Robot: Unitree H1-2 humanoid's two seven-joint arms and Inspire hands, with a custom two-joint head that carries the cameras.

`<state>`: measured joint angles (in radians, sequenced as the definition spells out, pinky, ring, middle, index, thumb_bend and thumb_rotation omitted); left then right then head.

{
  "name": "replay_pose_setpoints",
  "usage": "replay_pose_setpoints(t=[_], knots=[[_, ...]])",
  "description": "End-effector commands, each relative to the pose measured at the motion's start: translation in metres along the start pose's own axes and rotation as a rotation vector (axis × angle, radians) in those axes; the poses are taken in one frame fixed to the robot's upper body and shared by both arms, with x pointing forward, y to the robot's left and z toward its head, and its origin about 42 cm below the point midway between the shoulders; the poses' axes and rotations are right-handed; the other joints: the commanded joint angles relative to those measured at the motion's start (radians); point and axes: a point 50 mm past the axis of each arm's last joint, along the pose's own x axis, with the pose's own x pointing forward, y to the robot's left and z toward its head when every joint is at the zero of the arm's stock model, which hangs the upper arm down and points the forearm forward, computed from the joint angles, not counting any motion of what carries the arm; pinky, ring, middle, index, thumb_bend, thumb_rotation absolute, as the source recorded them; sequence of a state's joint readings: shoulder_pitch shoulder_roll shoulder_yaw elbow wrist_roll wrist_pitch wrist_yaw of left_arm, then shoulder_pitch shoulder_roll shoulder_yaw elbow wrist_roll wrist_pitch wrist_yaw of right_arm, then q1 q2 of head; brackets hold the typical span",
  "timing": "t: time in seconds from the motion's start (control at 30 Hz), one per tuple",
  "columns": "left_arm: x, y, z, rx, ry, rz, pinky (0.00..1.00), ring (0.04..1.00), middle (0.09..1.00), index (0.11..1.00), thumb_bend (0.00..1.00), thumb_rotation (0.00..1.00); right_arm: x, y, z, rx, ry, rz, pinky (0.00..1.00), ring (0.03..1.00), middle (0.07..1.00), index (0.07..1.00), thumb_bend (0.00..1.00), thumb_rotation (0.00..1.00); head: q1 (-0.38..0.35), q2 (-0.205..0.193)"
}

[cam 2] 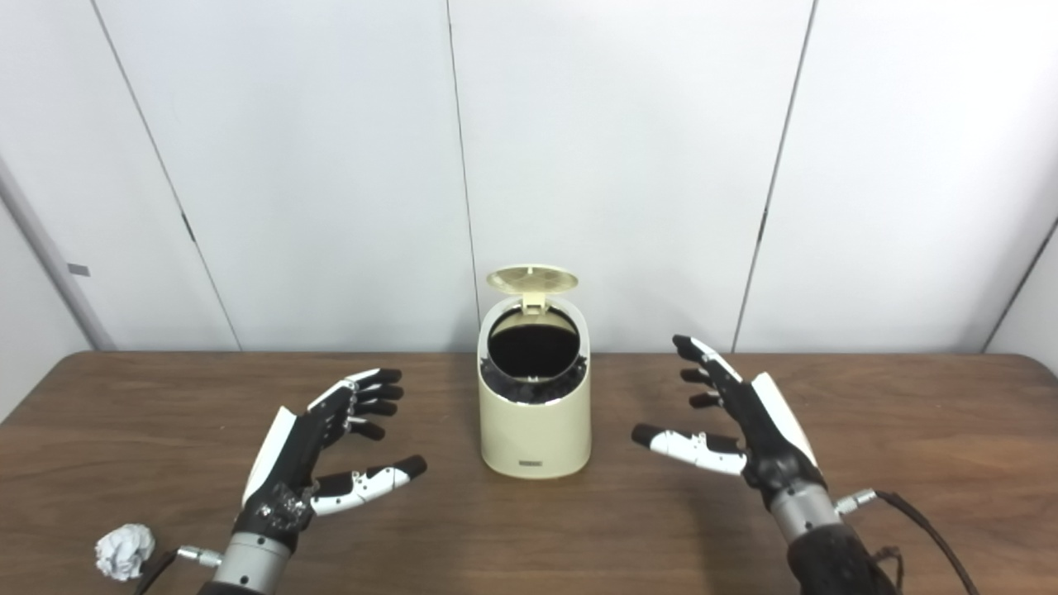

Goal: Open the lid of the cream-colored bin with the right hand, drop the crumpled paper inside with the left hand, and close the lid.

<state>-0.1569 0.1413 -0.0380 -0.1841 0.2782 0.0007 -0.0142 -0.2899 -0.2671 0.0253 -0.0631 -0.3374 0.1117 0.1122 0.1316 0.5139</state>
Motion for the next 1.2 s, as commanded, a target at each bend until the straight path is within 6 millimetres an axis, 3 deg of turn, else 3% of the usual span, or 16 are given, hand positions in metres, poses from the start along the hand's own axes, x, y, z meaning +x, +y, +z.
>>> replay_pose_setpoints(t=[0.0, 0.13, 0.27, 0.37, 0.53, 0.63, 0.8, 0.97, 1.17], knots=[[0.012, 0.001, 0.018, 0.009, -0.087, 0.020, 0.61, 0.719, 0.752, 0.795, 0.76, 0.16, 0.007, -0.012, 0.015, -0.017, -0.090, -0.025, 0.71, 0.841, 0.910, 0.927, 0.81, 0.47, 0.012, 0.000], [0.014, -0.012, 0.021, 0.018, -0.089, 0.021, 0.60, 0.707, 0.752, 0.794, 0.76, 0.16, 0.004, -0.019, 0.010, 0.003, -0.062, -0.025, 0.72, 0.846, 0.918, 0.933, 0.78, 0.38, 0.175, -0.009], [0.017, -0.025, 0.023, 0.021, -0.085, 0.022, 0.58, 0.689, 0.748, 0.786, 0.79, 0.18, 0.002, -0.025, 0.007, 0.017, -0.034, -0.021, 0.81, 0.885, 0.935, 0.948, 0.75, 0.29, 0.262, -0.023], [0.018, -0.031, 0.024, 0.034, -0.085, 0.023, 0.59, 0.689, 0.743, 0.784, 0.79, 0.18, 0.001, -0.028, 0.011, 0.009, -0.029, -0.018, 0.81, 0.886, 0.934, 0.939, 0.75, 0.33, 0.301, -0.030], [0.016, -0.033, 0.028, 0.043, -0.079, 0.030, 0.62, 0.704, 0.744, 0.786, 0.78, 0.16, 0.002, -0.031, 0.016, -0.035, -0.045, -0.016, 0.63, 0.832, 0.914, 0.914, 0.85, 0.49, 0.338, -0.035], [0.014, -0.029, 0.030, 0.058, -0.081, 0.035, 0.62, 0.705, 0.742, 0.787, 0.78, 0.17, 0.003, -0.031, 0.020, -0.031, -0.040, -0.007, 0.59, 0.823, 0.912, 0.910, 0.88, 0.51, 0.344, -0.035], [0.000, -0.007, 0.036, 0.139, -0.071, 0.027, 0.58, 0.683, 0.755, 0.807, 0.74, 0.15, 0.003, -0.032, 0.022, -0.037, -0.033, 0.004, 0.50, 0.805, 0.903, 0.902, 0.90, 0.52, 0.354, -0.041], [-0.021, 0.031, 0.049, 0.360, -0.019, 0.012, 0.56, 0.676, 0.737, 0.792, 0.74, 0.16, 0.003, -0.034, 0.022, -0.044, -0.029, 0.003, 0.41, 0.782, 0.891, 0.893, 0.92, 0.56, 0.361, -0.041], [-0.042, 0.079, 0.065, 0.571, 0.027, 0.017, 0.47, 0.589, 0.661, 0.723, 0.79, 0.11, 0.008, -0.036, 0.019, -0.045, -0.026, -0.001, 0.30, 0.754, 0.869, 0.871, 0.98, 0.60, 0.380, -0.047]])
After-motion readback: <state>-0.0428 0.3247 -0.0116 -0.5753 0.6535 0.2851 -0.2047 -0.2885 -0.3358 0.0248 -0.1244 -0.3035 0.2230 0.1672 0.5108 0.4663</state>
